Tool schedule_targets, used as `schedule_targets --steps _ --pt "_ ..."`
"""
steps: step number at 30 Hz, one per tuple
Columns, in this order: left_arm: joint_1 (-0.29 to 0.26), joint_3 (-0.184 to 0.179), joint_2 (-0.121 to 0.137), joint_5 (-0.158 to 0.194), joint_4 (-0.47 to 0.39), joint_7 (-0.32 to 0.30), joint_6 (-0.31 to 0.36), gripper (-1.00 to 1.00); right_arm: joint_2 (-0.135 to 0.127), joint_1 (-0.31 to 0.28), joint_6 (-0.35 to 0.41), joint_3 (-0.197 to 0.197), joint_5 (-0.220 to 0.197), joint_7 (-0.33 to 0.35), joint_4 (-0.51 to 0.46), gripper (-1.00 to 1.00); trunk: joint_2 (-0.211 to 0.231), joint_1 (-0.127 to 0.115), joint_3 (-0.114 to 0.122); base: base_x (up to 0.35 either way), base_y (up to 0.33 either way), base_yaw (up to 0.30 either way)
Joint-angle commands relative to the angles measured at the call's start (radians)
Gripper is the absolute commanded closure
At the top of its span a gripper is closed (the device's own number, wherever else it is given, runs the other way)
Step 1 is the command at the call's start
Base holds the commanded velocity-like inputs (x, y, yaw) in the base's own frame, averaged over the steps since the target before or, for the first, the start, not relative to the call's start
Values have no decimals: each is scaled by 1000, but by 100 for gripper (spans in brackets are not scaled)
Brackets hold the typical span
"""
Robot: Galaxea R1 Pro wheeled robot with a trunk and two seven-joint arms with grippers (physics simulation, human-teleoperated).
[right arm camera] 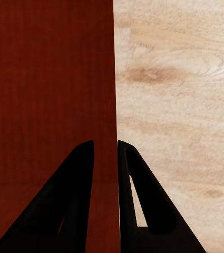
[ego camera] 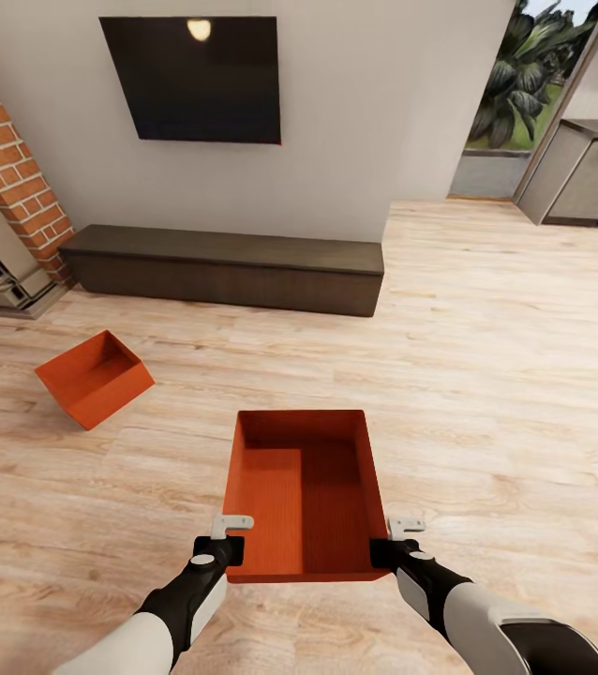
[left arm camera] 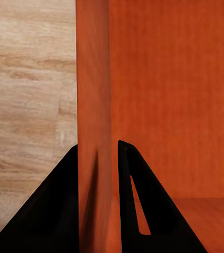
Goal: Move the two storage containers from the living room to the garage. In the garage, place one container on the floor and stack the other container on top of it (either order is fine).
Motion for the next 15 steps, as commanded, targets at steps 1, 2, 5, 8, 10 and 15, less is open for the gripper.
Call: schedule_targets --steps 1,2,5,8,10,15 --pt "-1 -1 0 -13 -4 13 5 100 0 -1 -4 -15 -4 -1 3 100 6 -4 2 0 0 0" --pt "-1 -1 0 -13 -4 13 5 100 1 -1 -4 -15 -4 -1 3 100 13 -7 5 0 0 0" --pt "-1 -1 0 -13 -4 13 5 100 1 -1 -4 -15 -4 -1 3 100 34 -19 15 0 0 0" --pt "-1 -1 0 -13 -4 13 5 100 1 -1 -4 -15 -4 -1 3 100 55 -30 24 0 0 0" --pt "-1 -1 0 -13 -4 13 5 100 1 -1 -4 -15 -4 -1 3 100 69 -38 30 0 0 0" --pt "-1 -1 0 -13 -4 13 5 100 1 -1 -2 -15 -4 -1 3 100 104 -57 46 0 0 0"
